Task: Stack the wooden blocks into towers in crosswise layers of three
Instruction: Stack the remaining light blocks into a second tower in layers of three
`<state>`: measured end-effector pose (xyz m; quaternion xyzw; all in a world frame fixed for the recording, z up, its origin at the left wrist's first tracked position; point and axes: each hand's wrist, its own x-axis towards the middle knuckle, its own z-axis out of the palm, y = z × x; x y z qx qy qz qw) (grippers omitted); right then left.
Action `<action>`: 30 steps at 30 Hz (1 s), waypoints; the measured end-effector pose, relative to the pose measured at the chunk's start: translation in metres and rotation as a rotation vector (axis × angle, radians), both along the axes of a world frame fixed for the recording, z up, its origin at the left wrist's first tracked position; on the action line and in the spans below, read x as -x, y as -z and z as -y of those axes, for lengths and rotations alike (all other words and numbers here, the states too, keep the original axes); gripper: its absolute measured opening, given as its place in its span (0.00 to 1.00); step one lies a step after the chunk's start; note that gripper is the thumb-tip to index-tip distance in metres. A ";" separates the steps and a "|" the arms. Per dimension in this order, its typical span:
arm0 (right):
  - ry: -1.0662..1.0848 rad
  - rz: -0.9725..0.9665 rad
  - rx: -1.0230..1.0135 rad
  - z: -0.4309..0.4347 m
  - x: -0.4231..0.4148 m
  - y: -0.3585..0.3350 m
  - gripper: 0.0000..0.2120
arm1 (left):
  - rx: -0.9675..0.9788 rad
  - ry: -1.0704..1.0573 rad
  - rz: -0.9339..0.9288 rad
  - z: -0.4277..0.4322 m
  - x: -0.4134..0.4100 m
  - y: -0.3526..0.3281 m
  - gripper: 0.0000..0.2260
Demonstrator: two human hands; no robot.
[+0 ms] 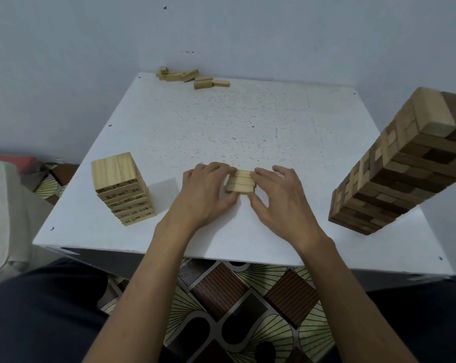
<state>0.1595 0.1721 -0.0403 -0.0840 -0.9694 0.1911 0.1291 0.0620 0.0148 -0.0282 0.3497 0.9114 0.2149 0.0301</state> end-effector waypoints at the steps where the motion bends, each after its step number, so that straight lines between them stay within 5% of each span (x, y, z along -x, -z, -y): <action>1: 0.000 -0.006 -0.007 0.000 0.001 0.001 0.19 | -0.006 -0.008 -0.007 0.000 0.000 0.002 0.20; 8: -0.010 -0.026 -0.013 -0.001 0.002 0.001 0.19 | -0.003 -0.036 -0.035 0.001 -0.003 0.004 0.20; 17: 0.094 0.290 -0.142 0.016 -0.008 -0.007 0.34 | 0.130 -0.078 -0.057 0.004 -0.023 0.014 0.40; 23: 0.092 0.371 -0.204 0.018 -0.007 -0.002 0.38 | 0.173 -0.086 -0.017 -0.003 -0.028 0.014 0.26; 30: 0.075 0.428 -0.214 0.020 -0.003 -0.005 0.34 | 0.217 -0.086 -0.029 -0.006 -0.027 0.013 0.25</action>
